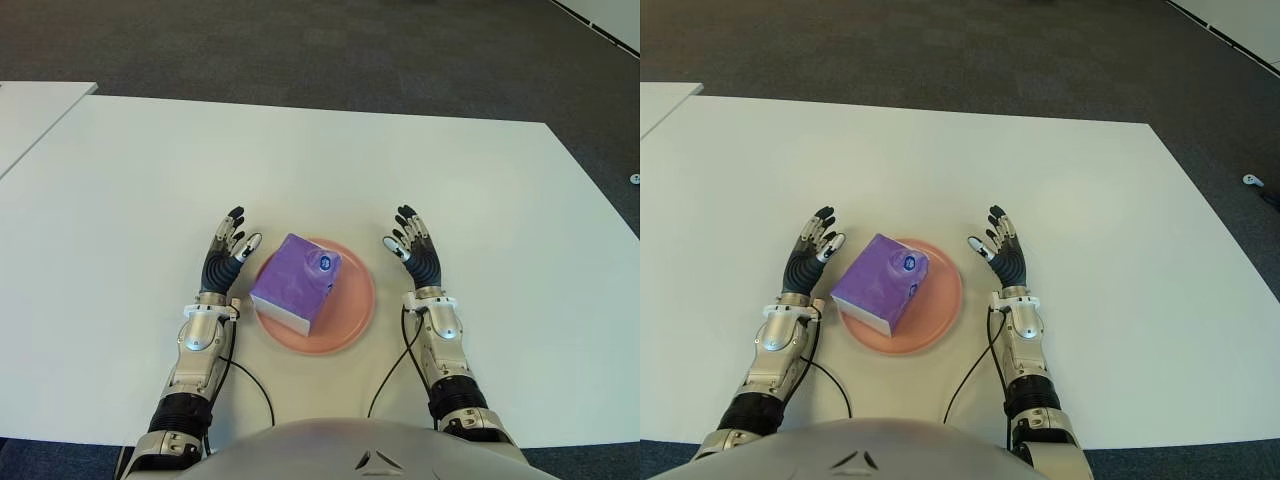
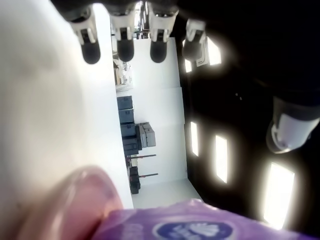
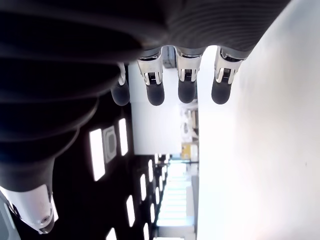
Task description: Put the tissue paper into the plate.
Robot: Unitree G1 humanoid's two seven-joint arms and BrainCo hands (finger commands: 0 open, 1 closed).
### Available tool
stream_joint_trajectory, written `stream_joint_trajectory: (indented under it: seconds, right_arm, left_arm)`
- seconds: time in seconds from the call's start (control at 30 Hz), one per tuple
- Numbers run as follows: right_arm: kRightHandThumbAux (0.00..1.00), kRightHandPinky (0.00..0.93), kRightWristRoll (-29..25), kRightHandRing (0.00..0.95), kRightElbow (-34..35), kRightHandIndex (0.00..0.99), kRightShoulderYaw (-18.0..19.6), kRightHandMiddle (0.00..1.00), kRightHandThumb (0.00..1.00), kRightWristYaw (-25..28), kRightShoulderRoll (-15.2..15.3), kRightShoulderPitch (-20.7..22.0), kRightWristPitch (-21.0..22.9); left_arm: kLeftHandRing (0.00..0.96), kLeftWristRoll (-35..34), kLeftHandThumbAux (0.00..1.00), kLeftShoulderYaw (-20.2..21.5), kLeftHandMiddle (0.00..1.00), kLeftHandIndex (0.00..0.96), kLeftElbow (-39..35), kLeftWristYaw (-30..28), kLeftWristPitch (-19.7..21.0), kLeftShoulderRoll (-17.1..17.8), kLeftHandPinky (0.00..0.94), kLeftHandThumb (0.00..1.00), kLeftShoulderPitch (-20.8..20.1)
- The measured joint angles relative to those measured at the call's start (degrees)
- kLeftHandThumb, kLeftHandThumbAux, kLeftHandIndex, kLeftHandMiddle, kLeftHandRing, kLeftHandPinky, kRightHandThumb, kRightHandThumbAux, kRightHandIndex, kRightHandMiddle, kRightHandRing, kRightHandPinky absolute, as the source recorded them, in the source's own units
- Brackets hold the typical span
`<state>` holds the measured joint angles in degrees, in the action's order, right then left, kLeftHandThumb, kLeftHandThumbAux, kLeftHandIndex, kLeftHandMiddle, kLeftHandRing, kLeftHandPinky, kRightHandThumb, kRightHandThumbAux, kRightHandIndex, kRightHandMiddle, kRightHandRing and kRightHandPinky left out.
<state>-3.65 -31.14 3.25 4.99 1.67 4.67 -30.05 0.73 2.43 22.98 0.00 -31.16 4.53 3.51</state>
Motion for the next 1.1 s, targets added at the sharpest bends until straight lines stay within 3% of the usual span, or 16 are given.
stream_joint_trajectory:
  seconds: [0.33, 1.1]
  right_arm:
    - [0.667, 0.0, 0.22, 0.0, -0.02, 0.0, 0.57, 0.0, 0.0, -3.4, -0.82, -0.15, -1.07]
    - [0.681, 0.0, 1.14, 0.0, 0.0, 0.0, 0.33, 0.0, 0.0, -3.7, -0.85, -0.2, -1.3]
  left_arm:
    - [0.0, -0.08, 0.443, -0.08, 0.0, 0.0, -0.27, 0.0, 0.06, -0.12, 0.0, 0.0, 0.22]
    - [0.0, -0.1, 0.449, -0.51, 0.0, 0.0, -0.33, 0.0, 0.05, -0.12, 0.0, 0.0, 0.27]
